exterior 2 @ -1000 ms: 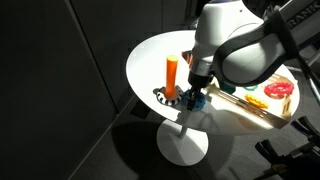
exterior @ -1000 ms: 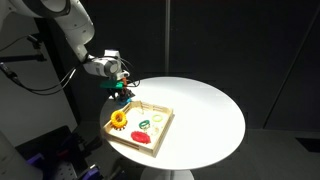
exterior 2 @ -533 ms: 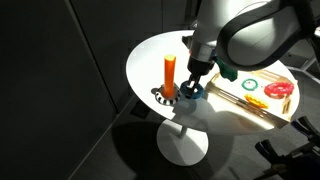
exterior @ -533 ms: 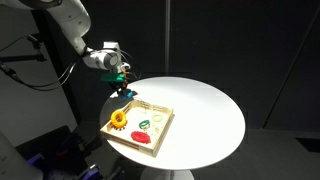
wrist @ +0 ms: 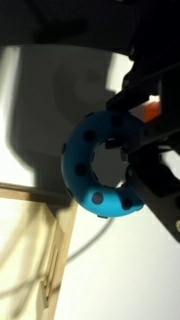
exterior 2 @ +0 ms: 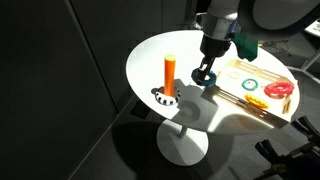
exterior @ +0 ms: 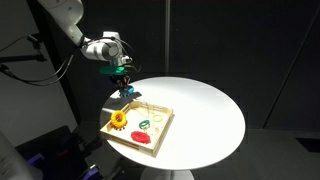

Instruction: Put the blue object inside the tray

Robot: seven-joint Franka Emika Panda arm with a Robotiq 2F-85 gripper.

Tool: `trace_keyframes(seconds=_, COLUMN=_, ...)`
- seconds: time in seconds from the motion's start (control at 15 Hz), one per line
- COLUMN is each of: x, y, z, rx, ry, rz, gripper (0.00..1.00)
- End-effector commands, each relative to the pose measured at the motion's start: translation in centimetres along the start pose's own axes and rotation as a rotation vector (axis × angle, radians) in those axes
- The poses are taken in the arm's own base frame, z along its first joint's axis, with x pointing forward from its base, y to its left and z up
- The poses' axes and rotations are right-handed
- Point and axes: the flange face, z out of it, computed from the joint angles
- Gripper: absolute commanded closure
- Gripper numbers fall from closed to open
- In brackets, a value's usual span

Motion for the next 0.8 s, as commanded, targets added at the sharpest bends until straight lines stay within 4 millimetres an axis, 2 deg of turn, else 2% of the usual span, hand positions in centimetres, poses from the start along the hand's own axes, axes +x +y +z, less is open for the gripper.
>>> trace_keyframes(seconds=0.0, x=-3.6, y=1.4, z=-1.6, rx=-0.003, ry=-0.063, rz=0.093, gripper=0.90)
trace_keyframes(seconds=0.27, x=-7.3, y=2.8, z=-1.7, rx=0.004, ry=-0.113, rz=0.181, gripper=0.90)
trace_keyframes(seconds=0.67, x=-12.9, y=3.6, z=-0.4, rx=0.069, ry=-0.159, rz=0.306, gripper=0.88)
trace_keyframes(seconds=0.73, x=-13.6, y=3.6, z=-0.1, rx=0.082, ry=-0.166, rz=0.322, gripper=0.48)
